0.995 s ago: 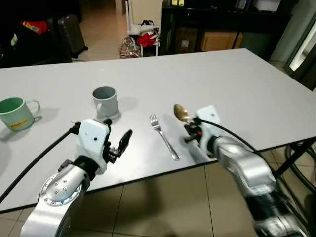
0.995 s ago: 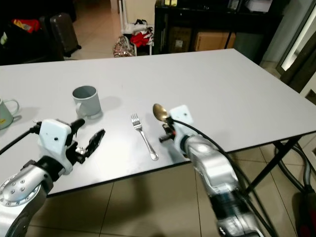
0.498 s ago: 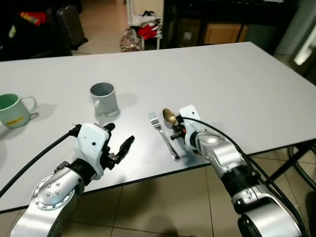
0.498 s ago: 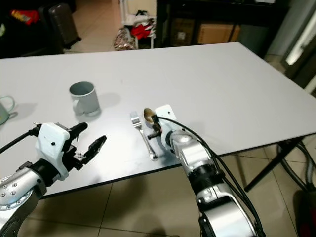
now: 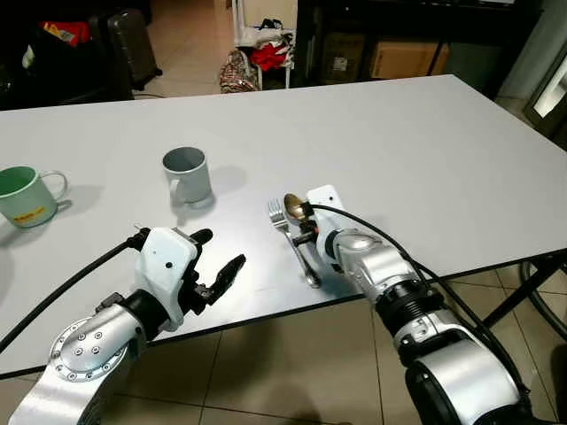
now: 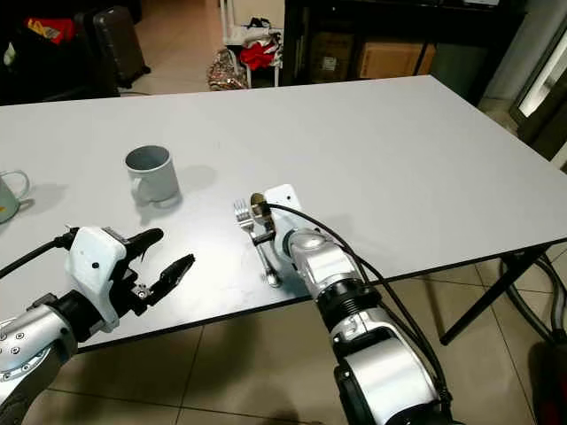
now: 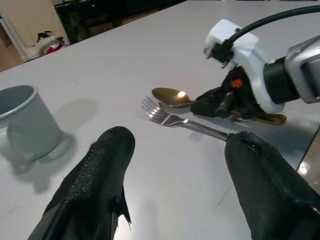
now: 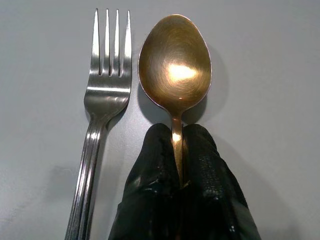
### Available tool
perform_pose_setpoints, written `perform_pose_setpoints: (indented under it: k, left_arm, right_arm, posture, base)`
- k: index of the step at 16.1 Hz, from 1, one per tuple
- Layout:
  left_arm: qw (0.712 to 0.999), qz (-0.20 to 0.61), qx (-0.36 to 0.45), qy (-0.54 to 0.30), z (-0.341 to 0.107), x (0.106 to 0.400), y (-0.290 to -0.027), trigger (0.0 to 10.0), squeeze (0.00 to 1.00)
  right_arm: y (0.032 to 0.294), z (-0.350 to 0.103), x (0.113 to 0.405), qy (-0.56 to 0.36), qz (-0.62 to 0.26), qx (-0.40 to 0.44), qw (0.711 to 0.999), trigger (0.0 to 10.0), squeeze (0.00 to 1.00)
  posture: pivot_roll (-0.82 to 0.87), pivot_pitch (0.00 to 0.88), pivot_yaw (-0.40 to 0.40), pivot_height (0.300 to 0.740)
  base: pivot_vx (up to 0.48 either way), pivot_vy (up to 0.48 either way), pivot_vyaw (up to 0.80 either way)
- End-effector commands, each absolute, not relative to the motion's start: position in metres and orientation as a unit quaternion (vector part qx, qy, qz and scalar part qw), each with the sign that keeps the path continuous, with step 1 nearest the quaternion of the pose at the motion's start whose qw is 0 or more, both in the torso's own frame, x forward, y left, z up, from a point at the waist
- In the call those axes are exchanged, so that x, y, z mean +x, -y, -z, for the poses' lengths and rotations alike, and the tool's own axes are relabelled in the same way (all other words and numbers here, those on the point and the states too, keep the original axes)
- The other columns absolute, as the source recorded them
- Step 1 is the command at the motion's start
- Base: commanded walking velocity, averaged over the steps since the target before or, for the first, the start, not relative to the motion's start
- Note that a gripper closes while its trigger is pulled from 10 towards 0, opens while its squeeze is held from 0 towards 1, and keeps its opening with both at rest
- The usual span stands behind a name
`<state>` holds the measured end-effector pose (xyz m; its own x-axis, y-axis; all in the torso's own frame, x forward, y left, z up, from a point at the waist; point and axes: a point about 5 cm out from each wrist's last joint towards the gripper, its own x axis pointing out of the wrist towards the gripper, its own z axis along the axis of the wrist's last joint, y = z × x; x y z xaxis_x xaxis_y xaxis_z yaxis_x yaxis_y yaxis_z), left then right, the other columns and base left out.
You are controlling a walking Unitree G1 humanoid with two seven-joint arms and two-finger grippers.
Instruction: Setting the table
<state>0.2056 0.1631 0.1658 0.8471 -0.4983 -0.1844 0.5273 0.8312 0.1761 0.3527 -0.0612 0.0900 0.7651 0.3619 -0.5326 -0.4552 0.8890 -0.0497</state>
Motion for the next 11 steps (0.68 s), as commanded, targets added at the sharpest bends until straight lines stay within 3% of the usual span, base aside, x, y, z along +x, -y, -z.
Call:
perform_pose_setpoints:
  k: [1, 11]
  left_arm:
    - [0.951, 0.28, 0.113, -0.066, -0.168, 0.204, -0.161, 10.0, 0.0]
    - [0.945, 0.296, 0.118, -0.069, -0.169, 0.207, -0.161, 10.0, 0.0]
  right_arm:
    - [0.062, -0.079, 0.347, -0.29, -0.218, -0.092, 0.927, 10.0, 0.0]
    - [0.067, -0.065, 0.33, -0.324, -0.211, -0.071, 0.92, 10.0, 0.0]
  posture:
    - [0.04, 0.036, -0.006, 0.74]
    - [0.04, 0.033, 0.007, 0.74]
  base:
    - [0.0, 0.0, 0.0]
    - [0.0, 0.0, 0.0]
